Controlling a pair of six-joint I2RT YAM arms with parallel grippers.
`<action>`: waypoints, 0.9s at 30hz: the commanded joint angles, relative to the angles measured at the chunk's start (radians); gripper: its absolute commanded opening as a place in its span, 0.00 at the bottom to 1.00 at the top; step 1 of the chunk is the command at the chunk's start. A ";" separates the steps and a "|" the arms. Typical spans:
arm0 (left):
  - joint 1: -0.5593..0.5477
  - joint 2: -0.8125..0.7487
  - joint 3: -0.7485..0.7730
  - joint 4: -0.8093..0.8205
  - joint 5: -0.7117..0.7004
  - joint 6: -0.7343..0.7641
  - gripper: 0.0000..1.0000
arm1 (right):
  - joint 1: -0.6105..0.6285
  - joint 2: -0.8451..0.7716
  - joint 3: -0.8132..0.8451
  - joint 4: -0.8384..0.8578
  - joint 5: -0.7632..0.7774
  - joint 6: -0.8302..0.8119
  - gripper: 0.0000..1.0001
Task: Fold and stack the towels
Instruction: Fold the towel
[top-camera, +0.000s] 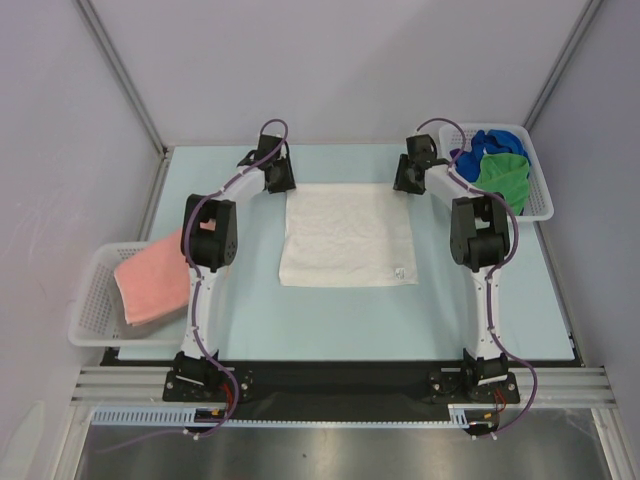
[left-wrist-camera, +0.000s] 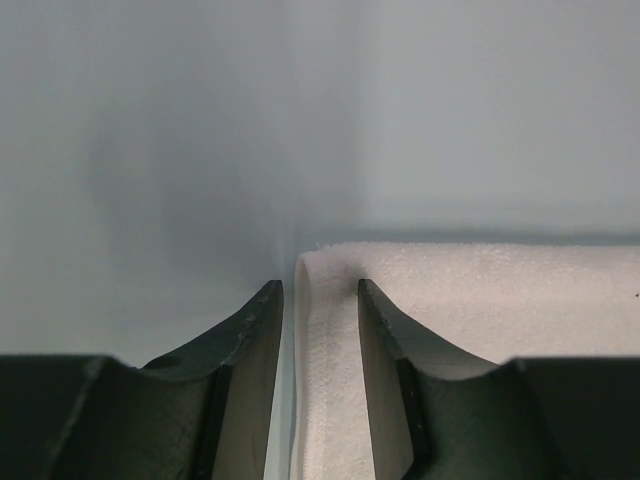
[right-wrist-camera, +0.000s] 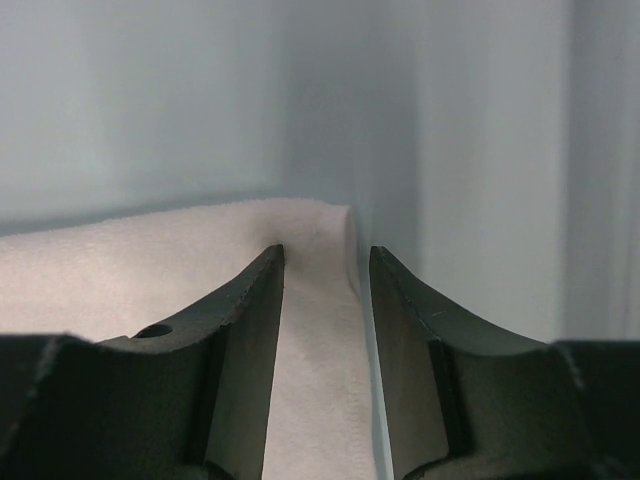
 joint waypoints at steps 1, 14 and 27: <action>-0.014 0.016 -0.020 0.002 0.031 0.009 0.41 | 0.002 0.008 0.042 -0.032 0.059 -0.033 0.45; -0.018 0.030 -0.005 -0.013 0.020 0.001 0.41 | 0.011 0.049 0.085 -0.032 0.072 -0.044 0.47; -0.029 0.033 -0.003 -0.020 0.026 -0.005 0.29 | 0.032 0.032 0.069 -0.028 0.072 -0.055 0.35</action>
